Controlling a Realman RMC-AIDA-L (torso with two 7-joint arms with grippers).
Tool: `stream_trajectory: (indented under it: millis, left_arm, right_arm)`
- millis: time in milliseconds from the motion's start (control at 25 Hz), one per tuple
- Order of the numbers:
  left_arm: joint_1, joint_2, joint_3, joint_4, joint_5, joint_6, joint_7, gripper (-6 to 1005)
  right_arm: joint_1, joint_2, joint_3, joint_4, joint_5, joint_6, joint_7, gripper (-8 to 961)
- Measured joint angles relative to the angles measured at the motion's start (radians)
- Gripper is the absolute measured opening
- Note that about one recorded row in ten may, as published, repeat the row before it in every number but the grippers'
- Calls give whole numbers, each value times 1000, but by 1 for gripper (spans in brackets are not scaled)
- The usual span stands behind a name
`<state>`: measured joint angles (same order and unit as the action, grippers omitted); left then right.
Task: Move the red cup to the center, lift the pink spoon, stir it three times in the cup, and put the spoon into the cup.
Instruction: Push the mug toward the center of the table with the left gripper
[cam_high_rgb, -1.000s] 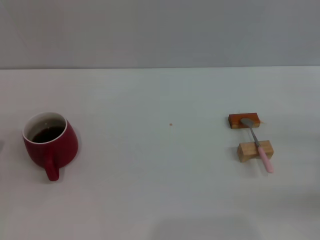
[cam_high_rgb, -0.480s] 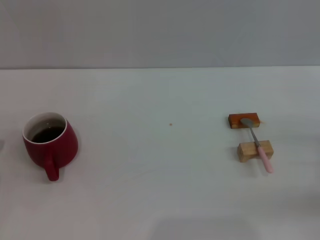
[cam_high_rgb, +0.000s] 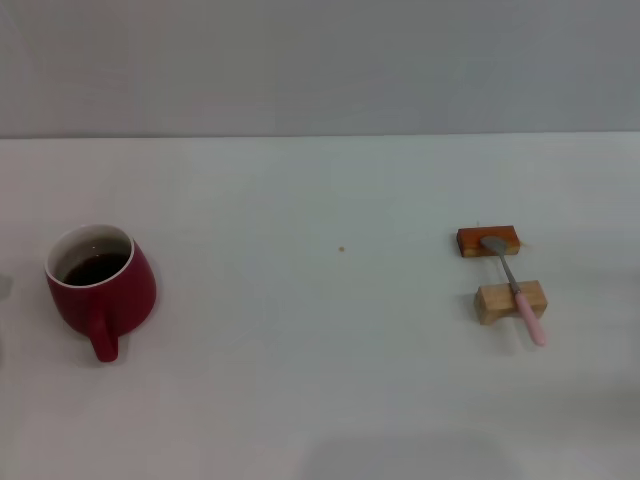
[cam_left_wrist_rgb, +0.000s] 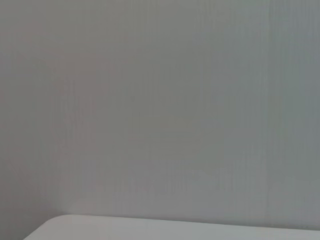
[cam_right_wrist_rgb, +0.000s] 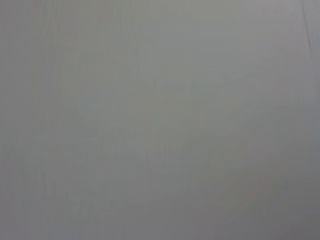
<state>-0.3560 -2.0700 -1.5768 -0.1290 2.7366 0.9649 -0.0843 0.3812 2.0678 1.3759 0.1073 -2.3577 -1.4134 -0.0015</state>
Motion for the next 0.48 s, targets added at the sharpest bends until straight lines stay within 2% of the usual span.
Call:
stream_trajectory:
  millis: [440, 480]
  left_arm:
    - [-6, 1, -7, -3, -8, -3, -9, 94]
    - [-6, 1, -7, -3, -8, -3, -9, 121]
  right_arm:
    - [3, 0, 0, 0, 0, 2, 0, 736]
    - [3, 0, 0, 0, 0, 2, 0, 736]
